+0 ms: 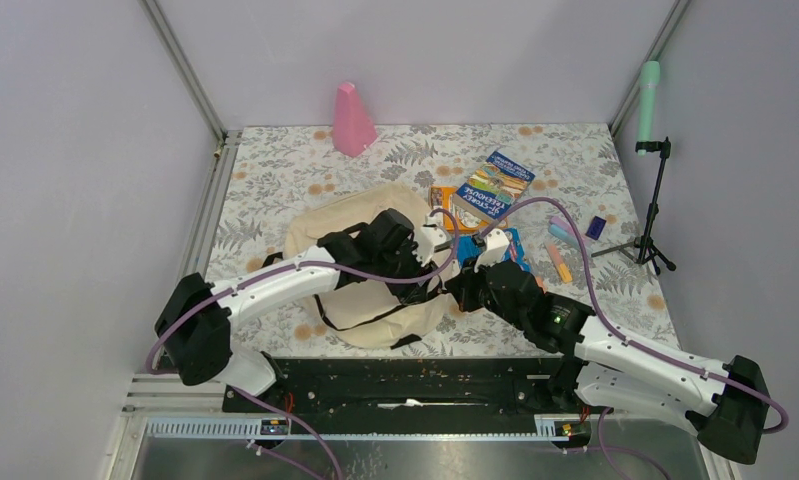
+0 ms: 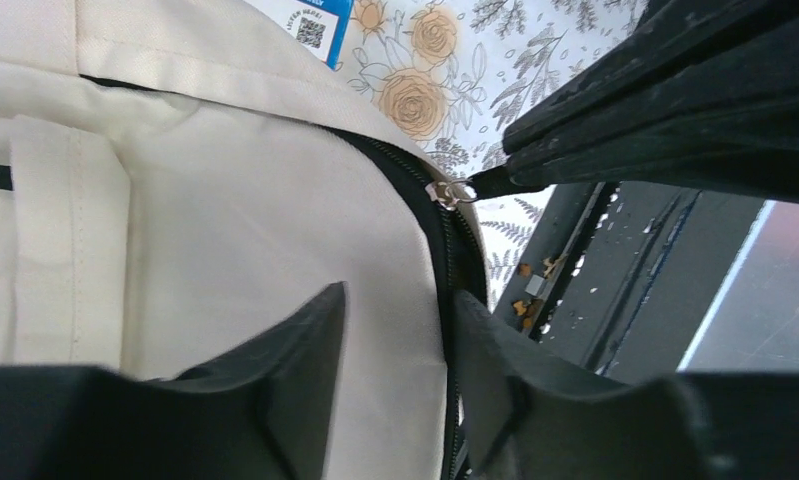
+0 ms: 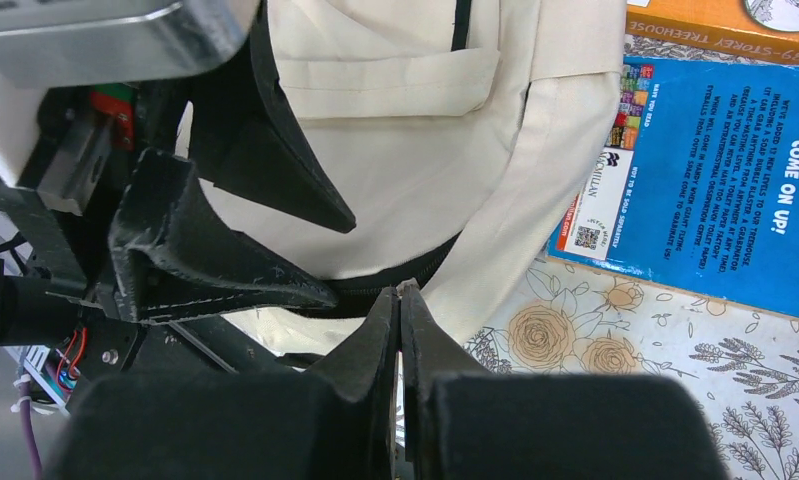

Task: Pack the student bag
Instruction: Unzip the student bag at the center of the board.

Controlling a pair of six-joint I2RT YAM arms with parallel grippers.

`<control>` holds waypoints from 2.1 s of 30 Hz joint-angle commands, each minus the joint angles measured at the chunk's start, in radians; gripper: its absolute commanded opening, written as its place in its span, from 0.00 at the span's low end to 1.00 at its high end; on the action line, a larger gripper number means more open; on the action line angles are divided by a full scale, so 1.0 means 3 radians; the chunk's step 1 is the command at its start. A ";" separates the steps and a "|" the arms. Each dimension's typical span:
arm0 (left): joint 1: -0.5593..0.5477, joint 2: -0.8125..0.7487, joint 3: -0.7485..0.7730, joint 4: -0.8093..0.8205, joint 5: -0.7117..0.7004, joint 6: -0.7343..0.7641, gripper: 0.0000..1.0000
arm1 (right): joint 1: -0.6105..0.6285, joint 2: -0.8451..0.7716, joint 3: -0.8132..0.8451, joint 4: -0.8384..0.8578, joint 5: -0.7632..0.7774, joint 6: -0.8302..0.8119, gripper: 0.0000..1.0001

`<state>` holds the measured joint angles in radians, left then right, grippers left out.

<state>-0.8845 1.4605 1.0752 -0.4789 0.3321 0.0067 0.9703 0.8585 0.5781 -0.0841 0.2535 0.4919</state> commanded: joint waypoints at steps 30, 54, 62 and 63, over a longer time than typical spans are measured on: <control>-0.0003 -0.0879 -0.0353 0.0230 -0.0032 -0.0213 0.00 | -0.0031 0.0286 0.0229 -0.0372 0.1052 -0.0081 0.00; -0.0002 -0.1866 -0.0650 0.0646 -0.0212 -0.0076 0.00 | -0.0485 0.0665 0.0336 -0.0268 0.0413 0.0161 0.00; 0.0006 -0.2210 -0.0669 0.0667 -0.0572 0.0030 0.00 | -0.0596 0.0951 0.0516 -0.0257 0.0295 0.0148 0.00; 0.0003 -0.2259 -0.0678 0.0688 -0.0646 0.0027 0.00 | -0.0607 0.0990 0.0533 -0.0228 0.0280 0.0139 0.00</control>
<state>-0.8852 0.8791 0.8555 -0.3908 0.2085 -0.0124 0.8330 1.1027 0.7124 -0.0868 0.2707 0.5678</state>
